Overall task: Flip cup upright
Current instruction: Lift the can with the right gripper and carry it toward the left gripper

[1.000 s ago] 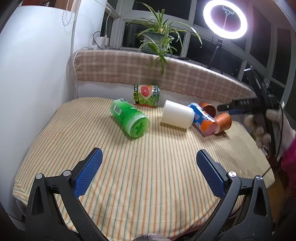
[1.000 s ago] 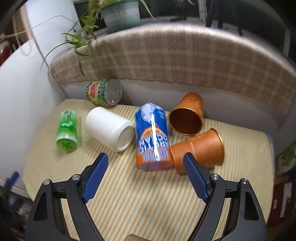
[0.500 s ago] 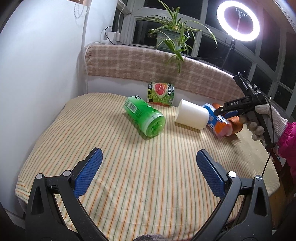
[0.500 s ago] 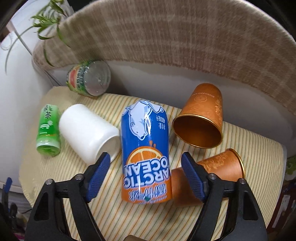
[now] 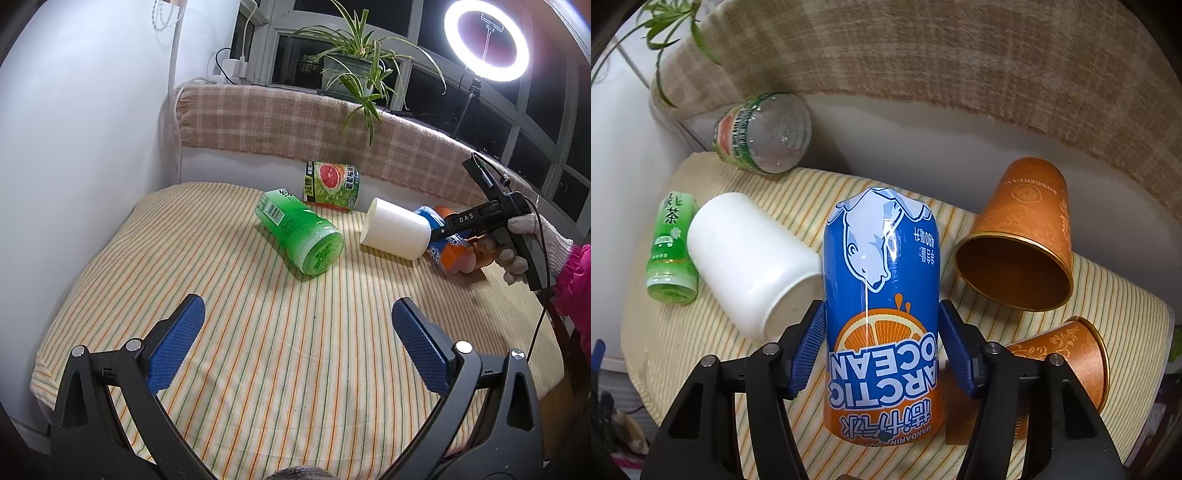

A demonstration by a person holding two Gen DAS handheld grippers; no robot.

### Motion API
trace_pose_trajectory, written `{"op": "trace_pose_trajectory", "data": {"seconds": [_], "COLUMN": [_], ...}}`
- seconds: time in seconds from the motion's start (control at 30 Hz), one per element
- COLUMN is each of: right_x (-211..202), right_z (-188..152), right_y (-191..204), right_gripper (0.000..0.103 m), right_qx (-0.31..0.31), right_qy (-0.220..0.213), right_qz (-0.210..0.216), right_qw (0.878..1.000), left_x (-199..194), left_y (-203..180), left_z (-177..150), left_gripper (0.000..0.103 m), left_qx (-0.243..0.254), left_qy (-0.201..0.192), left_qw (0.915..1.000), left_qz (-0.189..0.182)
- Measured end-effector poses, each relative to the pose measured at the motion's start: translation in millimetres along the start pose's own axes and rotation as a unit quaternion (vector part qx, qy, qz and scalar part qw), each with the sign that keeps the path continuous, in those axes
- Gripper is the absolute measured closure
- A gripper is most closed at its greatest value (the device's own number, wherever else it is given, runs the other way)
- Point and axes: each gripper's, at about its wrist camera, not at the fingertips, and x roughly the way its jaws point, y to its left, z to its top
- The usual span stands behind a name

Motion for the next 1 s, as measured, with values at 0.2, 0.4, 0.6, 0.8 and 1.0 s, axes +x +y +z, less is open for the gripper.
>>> {"op": "trace_pose_trajectory", "data": {"seconds": [0.2, 0.4, 0.6, 0.8, 1.0], "right_x": [-14.4, -36.3, -75.0, -97.8, -85.8], "right_z": [-4.5, -8.7, -19.2, -45.0, -79.3], "right_y": [-0.9, -0.4, 14.3, 58.9, 100.5], "right_gripper": [0.045, 0.046, 0.046, 0.046, 0.046], "right_qx": [-0.004, -0.008, -0.048, -0.166, -0.262], "right_qy": [-0.018, -0.048, -0.092, -0.112, -0.087], "right_qz": [-0.002, -0.007, -0.011, 0.006, 0.034], "right_qw": [1.0, 0.999, 0.995, 0.98, 0.961], "left_x": [-2.8, -9.0, -18.0, -22.6, -25.3], "left_y": [-1.3, -5.5, -9.5, -14.3, -19.8], "left_z": [1.6, 1.8, 2.9, 6.3, 5.1], "left_gripper": [0.0, 0.0, 0.0, 0.0, 0.0], "left_qx": [0.002, 0.008, 0.018, 0.037, 0.054], "left_qy": [-0.004, -0.008, -0.018, -0.026, -0.022], "left_qw": [1.0, 0.9999, 0.9997, 0.9989, 0.9982], "left_qz": [-0.001, 0.0, 0.003, 0.009, 0.01]}}
